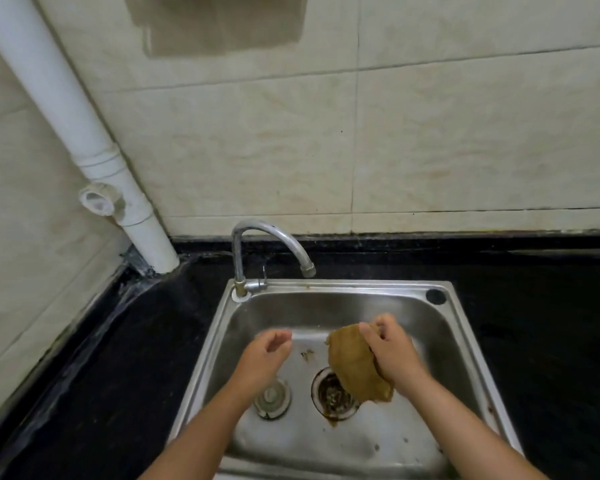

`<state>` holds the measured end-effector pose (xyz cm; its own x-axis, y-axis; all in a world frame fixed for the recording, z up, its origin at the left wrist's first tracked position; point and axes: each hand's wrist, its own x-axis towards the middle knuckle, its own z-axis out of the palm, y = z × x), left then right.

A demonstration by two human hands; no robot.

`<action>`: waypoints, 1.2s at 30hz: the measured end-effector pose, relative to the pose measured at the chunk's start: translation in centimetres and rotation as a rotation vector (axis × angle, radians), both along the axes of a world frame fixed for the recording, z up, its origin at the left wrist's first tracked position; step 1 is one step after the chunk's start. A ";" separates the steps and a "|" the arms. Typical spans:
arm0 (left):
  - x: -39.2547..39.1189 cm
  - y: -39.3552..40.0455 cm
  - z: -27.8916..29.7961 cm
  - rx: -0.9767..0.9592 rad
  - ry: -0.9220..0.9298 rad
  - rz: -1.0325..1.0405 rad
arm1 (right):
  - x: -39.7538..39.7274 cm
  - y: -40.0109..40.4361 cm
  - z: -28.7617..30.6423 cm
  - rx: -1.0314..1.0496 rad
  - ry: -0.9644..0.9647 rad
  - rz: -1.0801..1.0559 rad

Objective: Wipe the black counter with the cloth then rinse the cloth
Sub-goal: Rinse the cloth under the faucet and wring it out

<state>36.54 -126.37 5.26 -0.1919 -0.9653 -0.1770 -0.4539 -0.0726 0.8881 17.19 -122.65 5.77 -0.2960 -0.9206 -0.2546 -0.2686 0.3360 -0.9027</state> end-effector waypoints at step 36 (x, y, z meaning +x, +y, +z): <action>2.2 -19.5 -4.4 -0.308 -0.686 -0.301 | 7.5 -7.0 -3.9 0.049 -0.288 -0.562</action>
